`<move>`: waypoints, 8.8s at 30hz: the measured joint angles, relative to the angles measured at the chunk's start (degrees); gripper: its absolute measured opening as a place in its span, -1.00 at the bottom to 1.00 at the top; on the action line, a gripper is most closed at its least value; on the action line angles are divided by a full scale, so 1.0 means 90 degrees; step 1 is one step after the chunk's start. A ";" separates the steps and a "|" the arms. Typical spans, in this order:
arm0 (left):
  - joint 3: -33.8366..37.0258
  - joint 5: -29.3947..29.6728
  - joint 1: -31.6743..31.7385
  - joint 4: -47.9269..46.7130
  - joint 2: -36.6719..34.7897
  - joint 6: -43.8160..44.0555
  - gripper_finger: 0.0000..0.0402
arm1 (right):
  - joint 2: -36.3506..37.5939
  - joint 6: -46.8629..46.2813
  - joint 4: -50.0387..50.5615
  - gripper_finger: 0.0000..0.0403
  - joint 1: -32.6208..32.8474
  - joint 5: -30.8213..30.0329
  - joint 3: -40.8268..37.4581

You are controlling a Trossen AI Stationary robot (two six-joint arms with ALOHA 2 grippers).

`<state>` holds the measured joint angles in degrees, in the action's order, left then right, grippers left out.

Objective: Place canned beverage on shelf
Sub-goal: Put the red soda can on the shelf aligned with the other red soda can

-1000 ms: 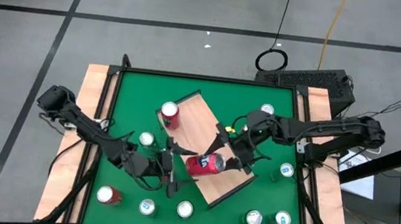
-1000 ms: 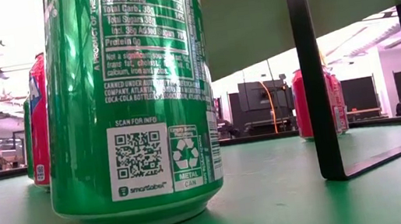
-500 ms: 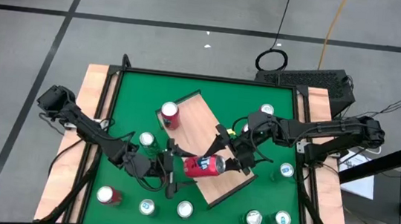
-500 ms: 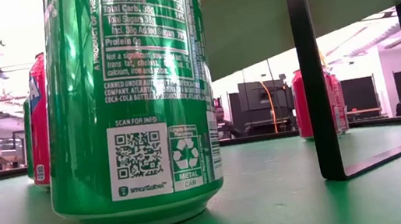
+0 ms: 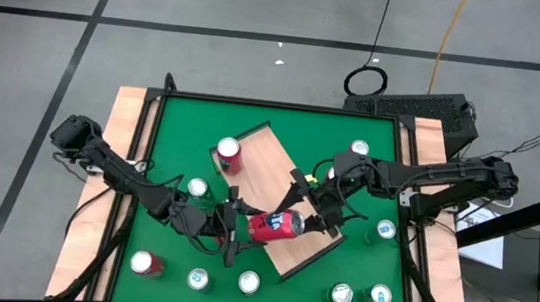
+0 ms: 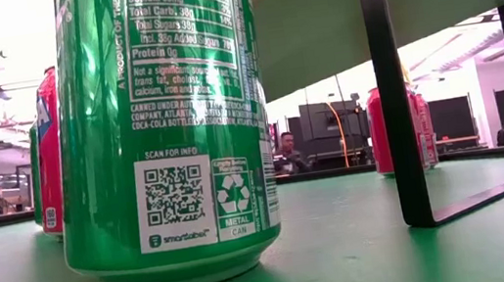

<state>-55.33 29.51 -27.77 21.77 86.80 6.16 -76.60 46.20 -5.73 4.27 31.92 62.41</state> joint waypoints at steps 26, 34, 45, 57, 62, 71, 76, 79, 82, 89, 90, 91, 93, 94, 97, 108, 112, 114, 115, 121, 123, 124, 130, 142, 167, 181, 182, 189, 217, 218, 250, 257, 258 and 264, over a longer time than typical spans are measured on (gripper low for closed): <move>-0.0542 0.2302 -0.0177 0.0048 -0.0046 -0.2380 0.43 | 0.1066 -0.4827 0.1767 0.74 0.0169 -0.2630 0.0010; -0.0580 0.3388 -0.0032 0.0238 -0.0046 -0.3258 0.43 | 0.1054 -0.4918 0.1126 0.74 0.0345 -0.3906 0.0002; -0.0583 0.3434 0.0130 0.0414 -0.0046 -0.3924 0.43 | 0.1038 -0.4595 -0.0024 0.75 0.0324 -0.3873 0.0000; -0.0583 0.3348 0.0243 0.0431 -0.0046 -0.4153 0.43 | 0.0697 -0.4382 -0.0642 0.67 0.0307 -0.3859 -0.0002; -0.0583 0.3370 0.0243 0.0431 -0.0046 -0.4270 0.43 | 0.0702 -0.4379 -0.0676 0.52 0.0307 -0.3846 -0.0002; -0.0583 0.3394 0.0243 0.0416 -0.0046 -0.4264 0.43 | 0.0702 -0.4365 -0.0598 0.45 0.0297 -0.3701 -0.0002; -0.0583 0.3354 0.0249 0.0349 -0.0046 -0.3783 0.62 | 0.0702 -0.4381 -0.0525 0.45 0.0263 -0.3575 -0.0002; -0.0583 0.3343 0.0250 0.0346 -0.0046 -0.3377 0.78 | 0.0710 -0.4254 -0.0499 0.45 0.0243 -0.3518 -0.0002; -0.0583 0.3337 0.0256 0.0339 -0.0046 -0.3066 0.92 | 0.0764 -0.4075 -0.0402 0.45 0.0232 -0.3495 -0.0002; -0.0593 0.2707 0.0119 0.0355 -0.0073 -0.2273 0.98 | 0.1053 -0.3441 0.0369 0.45 0.0175 -0.3436 -0.0019; -0.0595 0.2562 0.0104 0.0284 -0.0073 -0.2183 0.98 | 0.1098 -0.3344 0.0469 0.45 0.0174 -0.3380 -0.0019; -0.0593 0.2466 0.0102 0.0203 -0.0071 -0.2066 0.98 | 0.1158 -0.3249 0.0593 0.45 0.0156 -0.3316 -0.0019; -0.0593 0.2388 0.0099 0.0130 -0.0068 -0.1890 0.98 | 0.1268 -0.3123 0.0791 0.45 0.0108 -0.3174 -0.0019; -0.0593 0.2389 0.0095 0.0137 -0.0068 -0.1840 0.98 | 0.1315 -0.3075 0.0860 0.45 0.0083 -0.3103 -0.0018; -0.0593 0.2388 0.0087 0.0155 -0.0068 -0.1684 0.98 | 0.1379 -0.2976 0.1127 0.45 -0.0010 -0.2836 -0.0015; -0.0590 0.2233 0.0083 -0.0026 -0.0056 -0.1390 0.98 | 0.1348 -0.2807 0.1428 0.45 -0.0061 -0.2183 -0.0011; -0.0583 0.2249 0.0039 -0.0038 -0.0191 -0.1231 0.98 | 0.1223 -0.2784 0.1887 0.45 -0.0213 -0.2184 0.0353; -0.0576 0.2389 -0.0011 -0.0070 -0.0515 -0.0921 0.98 | 0.1050 -0.2732 0.2234 0.45 -0.0349 -0.2203 0.0653; -0.0576 0.2386 -0.0044 -0.0053 -0.0726 -0.0888 0.98 | 0.0948 -0.2669 0.2436 0.45 -0.0429 -0.2201 0.0808; -0.0585 0.2409 -0.0323 -0.0835 -0.1871 -0.1106 0.98 | 0.0223 -0.2091 0.3284 0.45 -0.0992 -0.1879 0.1814; -0.0585 0.2480 -0.0336 -0.1295 -0.2225 -0.1058 0.98 | -0.0061 -0.1943 0.3444 0.45 -0.1209 -0.1586 0.2088; -0.0585 0.2540 -0.0338 -0.1524 -0.2361 -0.1036 0.98 | -0.0206 -0.1860 0.3554 0.45 -0.1308 -0.1472 0.2216; -0.0585 0.2658 -0.0342 -0.2565 -0.2778 -0.0719 0.98 | -0.1033 -0.1204 0.4523 0.45 -0.1873 -0.1340 0.3074; -0.0583 0.3073 -0.0330 -0.3340 -0.3045 -0.0515 0.98 | -0.2833 -0.0344 0.6357 0.45 -0.2379 -0.0346 0.5451; -0.0583 0.3115 -0.0330 -0.4111 -0.3053 0.0111 0.98 | -0.3803 0.0123 0.7017 0.45 -0.2588 0.0259 0.6574; -0.0583 0.3115 -0.0330 -0.4167 -0.3053 0.0072 0.98 | -0.3879 0.0271 0.6751 0.45 -0.2634 -0.0072 0.6572; -0.0583 0.3115 -0.0330 -0.4169 -0.3053 0.0069 0.98 | -0.3901 0.0275 0.6750 0.45 -0.2641 -0.0073 0.6572; -0.0580 0.3111 -0.0328 -0.4202 -0.3050 0.0092 0.98 | -0.4007 0.0307 0.6706 0.45 -0.2647 -0.0088 0.6572; -0.0580 0.3078 -0.0328 -0.4302 -0.3050 0.0115 0.98 | -0.4175 0.0270 0.6444 0.57 -0.2673 -0.0196 0.6567; -0.0580 0.3078 -0.0330 -0.4302 -0.3050 0.0115 0.98 | -0.4175 0.0262 0.6379 0.58 -0.2673 -0.0227 0.6565; -0.0580 0.3081 -0.0330 -0.4302 -0.3050 0.0111 0.98 | -0.4194 -0.0134 0.6462 0.59 -0.2683 -0.0015 0.6564; -0.0580 0.3081 -0.0329 -0.4302 -0.3050 0.0111 0.98 | -0.4189 -0.0224 0.6219 0.78 -0.2683 -0.0012 0.6567; -0.0580 0.3081 -0.0328 -0.4302 -0.3050 0.0111 0.98 | -0.4189 -0.0224 0.6216 0.80 -0.2683 -0.0014 0.6567; -0.0580 0.3083 -0.0330 -0.4304 -0.3050 0.0106 0.98 | -0.4154 -0.0253 0.6187 0.83 -0.2679 -0.0017 0.6567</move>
<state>-60.55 57.25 -30.74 -16.97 59.35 7.11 -113.99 43.92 49.95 -19.85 31.77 121.51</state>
